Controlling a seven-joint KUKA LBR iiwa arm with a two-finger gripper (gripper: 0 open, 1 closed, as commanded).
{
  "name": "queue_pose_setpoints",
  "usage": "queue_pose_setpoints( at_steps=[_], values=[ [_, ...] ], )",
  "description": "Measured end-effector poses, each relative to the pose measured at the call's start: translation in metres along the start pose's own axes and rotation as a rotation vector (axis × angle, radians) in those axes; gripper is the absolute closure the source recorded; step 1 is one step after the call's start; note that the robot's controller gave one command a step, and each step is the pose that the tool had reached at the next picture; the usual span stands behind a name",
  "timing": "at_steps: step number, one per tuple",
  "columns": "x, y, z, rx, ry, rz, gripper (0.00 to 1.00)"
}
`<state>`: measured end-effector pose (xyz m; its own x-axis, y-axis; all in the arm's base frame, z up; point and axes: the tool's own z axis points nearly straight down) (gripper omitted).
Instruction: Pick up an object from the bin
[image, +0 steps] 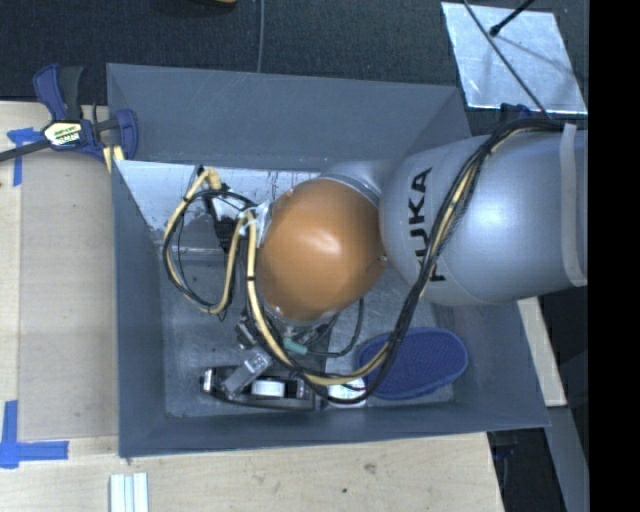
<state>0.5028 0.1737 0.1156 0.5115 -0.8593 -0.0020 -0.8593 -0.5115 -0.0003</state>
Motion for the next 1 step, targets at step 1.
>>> queue_pose_setpoints(
  at_steps=[1],
  values=[
    [0.0391,0.0242,0.0323,0.02,-0.011,-0.065,0.0]
  ],
)
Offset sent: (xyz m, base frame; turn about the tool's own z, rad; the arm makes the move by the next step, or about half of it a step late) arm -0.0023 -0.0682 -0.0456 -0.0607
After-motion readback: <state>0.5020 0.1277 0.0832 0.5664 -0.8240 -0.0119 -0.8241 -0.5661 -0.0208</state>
